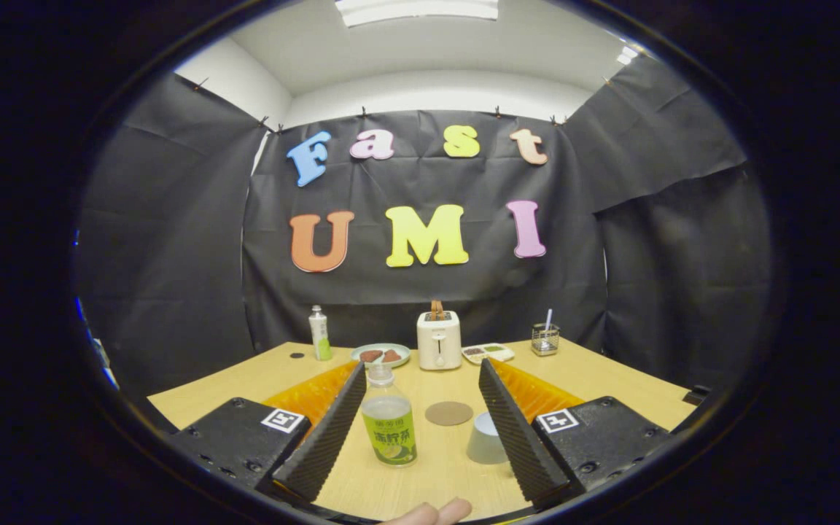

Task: Take the bottle from table, then pour the juice into the cup, finally place the bottle on the coaster

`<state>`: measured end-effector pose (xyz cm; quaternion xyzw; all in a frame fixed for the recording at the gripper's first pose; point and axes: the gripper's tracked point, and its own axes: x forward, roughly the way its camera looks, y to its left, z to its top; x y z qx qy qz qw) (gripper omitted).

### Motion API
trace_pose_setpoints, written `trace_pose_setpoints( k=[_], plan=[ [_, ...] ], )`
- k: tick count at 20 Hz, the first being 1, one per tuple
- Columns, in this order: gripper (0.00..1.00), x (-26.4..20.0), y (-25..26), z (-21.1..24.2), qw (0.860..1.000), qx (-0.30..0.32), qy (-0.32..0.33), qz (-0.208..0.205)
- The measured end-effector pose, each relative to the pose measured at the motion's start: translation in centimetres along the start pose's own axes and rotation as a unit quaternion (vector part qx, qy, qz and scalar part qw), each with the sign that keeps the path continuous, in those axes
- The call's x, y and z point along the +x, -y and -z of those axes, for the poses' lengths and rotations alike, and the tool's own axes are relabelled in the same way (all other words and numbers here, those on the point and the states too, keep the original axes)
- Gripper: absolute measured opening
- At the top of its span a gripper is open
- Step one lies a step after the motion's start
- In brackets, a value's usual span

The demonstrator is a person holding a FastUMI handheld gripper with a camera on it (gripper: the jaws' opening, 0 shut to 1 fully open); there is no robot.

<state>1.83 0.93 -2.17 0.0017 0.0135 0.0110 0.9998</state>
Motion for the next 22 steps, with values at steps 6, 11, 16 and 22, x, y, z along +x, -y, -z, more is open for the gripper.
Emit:
trace_pose_setpoints(
  k=[6,11,16,22],
  plan=[
    [1.0,2.4,-1.1,2.8,1.0,-0.01,-0.025,-0.003],
    [1.0,4.4,-2.0,5.4,0.999,-0.011,-0.041,0.002],
    [1.0,6.8,-3.7,8.4,0.998,-0.02,-0.066,-0.003],
    [1.0,9.7,-4.5,10.2,0.995,-0.02,-0.093,0.0]
  ],
)
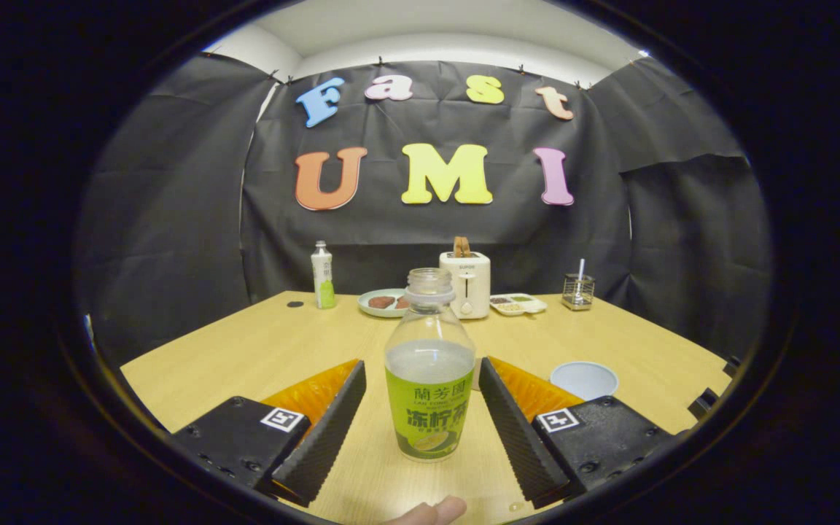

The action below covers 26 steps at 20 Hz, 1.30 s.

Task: Take the bottle from table, then pour the juice into the cup, finally place the bottle on the coaster

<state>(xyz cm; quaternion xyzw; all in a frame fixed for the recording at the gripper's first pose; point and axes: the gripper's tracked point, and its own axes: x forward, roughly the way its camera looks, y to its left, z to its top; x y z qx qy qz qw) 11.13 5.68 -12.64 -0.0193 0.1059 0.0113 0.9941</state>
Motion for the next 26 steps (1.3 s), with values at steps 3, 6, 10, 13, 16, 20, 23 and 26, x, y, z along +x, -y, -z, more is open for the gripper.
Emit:
trace_pose_setpoints(
  k=[3,6,10,13,16,20,23,26],
  plan=[
    [1.0,1.2,0.2,0.4,1.0,0.007,-0.006,0.004],
    [1.0,2.5,-0.1,0.6,1.0,0.01,-0.01,-0.005],
    [0.91,3.3,0.3,0.5,1.0,0.012,0.002,-0.001],
    [0.82,2.9,-0.2,0.8,1.0,0.026,0.0,-0.015],
    [0.82,2.2,-0.4,0.2,0.997,0.072,-0.004,-0.033],
    [0.81,0.9,0.1,-1.0,0.994,0.099,0.005,-0.041],
    [0.81,0.1,0.3,-1.5,0.991,0.127,0.009,-0.05],
    [0.81,-0.6,0.3,-2.3,0.983,0.168,0.012,-0.068]
  ],
)
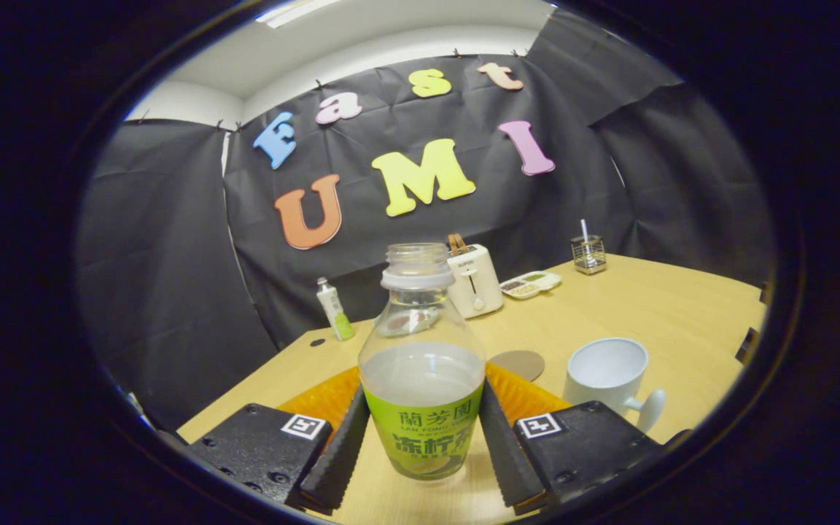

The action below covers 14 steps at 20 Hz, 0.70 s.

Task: Take the bottle from table, then pour the juice into the cup, finally place the bottle on the coaster

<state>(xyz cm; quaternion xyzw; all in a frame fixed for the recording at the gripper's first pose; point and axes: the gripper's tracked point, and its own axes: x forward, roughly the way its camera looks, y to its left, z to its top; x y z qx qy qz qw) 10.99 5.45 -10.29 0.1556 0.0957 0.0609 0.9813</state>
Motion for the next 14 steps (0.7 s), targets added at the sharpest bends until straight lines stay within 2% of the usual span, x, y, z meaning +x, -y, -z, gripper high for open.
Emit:
trace_pose_setpoints(
  k=[4,9,14],
  plan=[
    [0.81,-0.6,-0.3,-0.9,0.996,0.076,0.007,-0.037],
    [0.8,-1.3,0.5,-1.3,0.988,0.144,0.012,-0.053],
    [0.8,-1.9,1.4,-2.4,0.974,0.215,0.023,-0.072]
  ],
)
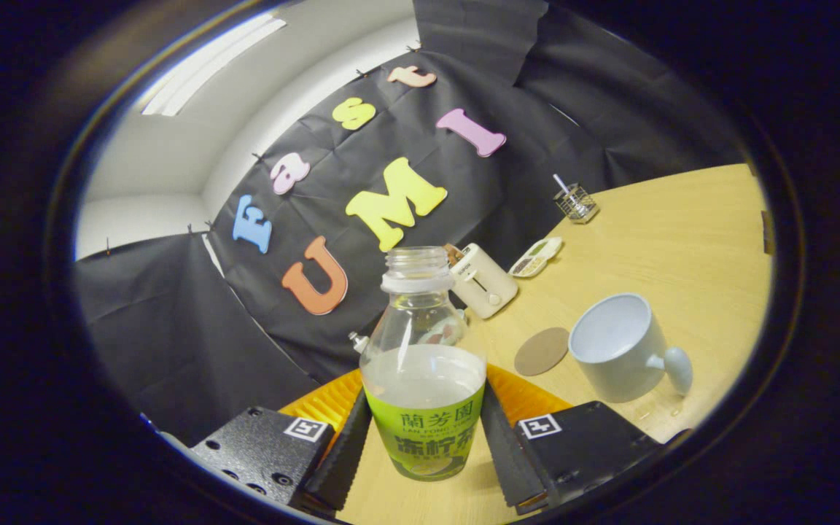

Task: Take the bottle from table, then pour the juice into the cup, finally place the bottle on the coaster

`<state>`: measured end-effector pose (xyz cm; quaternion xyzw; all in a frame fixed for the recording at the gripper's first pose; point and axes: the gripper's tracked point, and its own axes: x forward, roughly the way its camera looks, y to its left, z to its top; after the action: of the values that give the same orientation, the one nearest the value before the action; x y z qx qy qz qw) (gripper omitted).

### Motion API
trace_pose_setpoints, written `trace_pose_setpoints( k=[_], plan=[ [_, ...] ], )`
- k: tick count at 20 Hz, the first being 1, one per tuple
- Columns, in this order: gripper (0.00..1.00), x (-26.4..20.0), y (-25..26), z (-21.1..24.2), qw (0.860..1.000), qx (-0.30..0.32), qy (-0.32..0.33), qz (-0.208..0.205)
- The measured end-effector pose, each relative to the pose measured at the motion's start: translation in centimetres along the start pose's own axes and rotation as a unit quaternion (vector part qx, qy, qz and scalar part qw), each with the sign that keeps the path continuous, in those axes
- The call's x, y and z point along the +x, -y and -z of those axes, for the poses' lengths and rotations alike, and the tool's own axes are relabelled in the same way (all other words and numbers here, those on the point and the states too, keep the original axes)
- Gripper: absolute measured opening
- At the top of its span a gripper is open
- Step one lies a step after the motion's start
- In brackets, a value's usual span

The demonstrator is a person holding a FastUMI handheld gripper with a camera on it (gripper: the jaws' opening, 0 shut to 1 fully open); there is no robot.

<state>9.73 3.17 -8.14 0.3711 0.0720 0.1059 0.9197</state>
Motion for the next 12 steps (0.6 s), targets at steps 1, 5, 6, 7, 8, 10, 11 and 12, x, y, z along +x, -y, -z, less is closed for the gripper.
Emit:
trace_pose_setpoints(
  k=[1,5,6,7,8,10,11,12],
  plan=[
    [0.8,0.0,0.1,0.2,1.0,0.016,-0.005,-0.001],
    [0.8,-0.1,0.2,-0.3,0.997,0.08,-0.014,-0.008],
    [0.8,-0.2,0.1,-0.5,0.995,0.099,-0.016,-0.013],
    [0.8,-0.4,-0.2,-0.7,0.993,0.118,-0.016,-0.021],
    [0.8,-0.3,-0.2,-0.8,0.99,0.14,-0.02,-0.026],
    [0.8,-0.2,-0.1,-0.2,0.984,0.17,-0.043,-0.03],
    [0.8,0.1,0.0,-0.1,0.981,0.182,-0.049,-0.033],
    [0.8,0.1,-0.1,-0.2,0.978,0.199,-0.051,-0.039]
  ],
)
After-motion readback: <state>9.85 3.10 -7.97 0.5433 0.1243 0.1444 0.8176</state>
